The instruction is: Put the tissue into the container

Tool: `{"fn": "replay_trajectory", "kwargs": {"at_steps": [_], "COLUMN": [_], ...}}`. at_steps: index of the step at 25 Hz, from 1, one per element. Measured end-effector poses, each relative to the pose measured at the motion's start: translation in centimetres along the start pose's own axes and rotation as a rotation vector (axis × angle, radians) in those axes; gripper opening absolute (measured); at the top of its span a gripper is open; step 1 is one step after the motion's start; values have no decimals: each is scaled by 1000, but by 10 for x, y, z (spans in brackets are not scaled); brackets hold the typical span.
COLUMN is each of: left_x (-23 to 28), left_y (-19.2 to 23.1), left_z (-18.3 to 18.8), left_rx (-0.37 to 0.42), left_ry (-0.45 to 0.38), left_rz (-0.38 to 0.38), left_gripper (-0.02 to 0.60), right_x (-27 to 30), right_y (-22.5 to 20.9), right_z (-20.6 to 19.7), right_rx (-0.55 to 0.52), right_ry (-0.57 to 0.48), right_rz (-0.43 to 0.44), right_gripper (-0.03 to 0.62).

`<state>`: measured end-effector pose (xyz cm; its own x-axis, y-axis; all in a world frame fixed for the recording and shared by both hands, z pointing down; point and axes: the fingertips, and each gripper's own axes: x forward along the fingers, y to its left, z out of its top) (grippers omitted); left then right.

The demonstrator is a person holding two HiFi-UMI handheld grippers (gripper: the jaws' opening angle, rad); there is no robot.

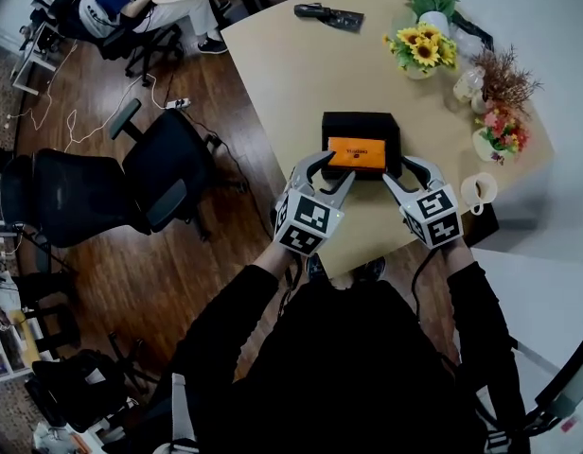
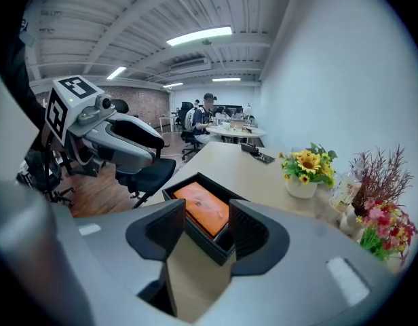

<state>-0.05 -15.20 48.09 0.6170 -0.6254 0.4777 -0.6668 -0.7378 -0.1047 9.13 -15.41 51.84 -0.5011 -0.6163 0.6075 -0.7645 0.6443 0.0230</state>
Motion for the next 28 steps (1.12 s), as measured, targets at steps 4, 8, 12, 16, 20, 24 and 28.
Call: {"fn": "replay_trajectory", "kwargs": {"at_steps": [4, 8, 12, 16, 20, 24, 28], "left_x": [-34, -72, -106, -131, -160, -175, -171], "left_y": [-23, -43, -59, -77, -78, -83, -92], "left_z": [22, 45, 59, 62, 79, 92, 99], "left_rx": [19, 29, 31, 51, 95, 97, 110], "left_ry": [-67, -142, -206, -267, -379, -447, -462], "left_rz": [-8, 9, 23, 3, 44, 63, 26], "left_gripper": [166, 166, 166, 166, 166, 166, 166], "right_x": [-34, -75, -114, -149, -182, -202, -202], "right_y": [16, 33, 41, 43, 52, 72, 84], "right_z": [24, 44, 55, 64, 80, 91, 100], "right_rx": [-10, -7, 18, 22, -1, -25, -53], "right_ry": [-127, -251, -332, -413, -528, -621, -650], "right_rz": [-28, -60, -102, -166, -222, -207, -198], "right_gripper": [181, 172, 172, 169, 153, 133, 120]}}
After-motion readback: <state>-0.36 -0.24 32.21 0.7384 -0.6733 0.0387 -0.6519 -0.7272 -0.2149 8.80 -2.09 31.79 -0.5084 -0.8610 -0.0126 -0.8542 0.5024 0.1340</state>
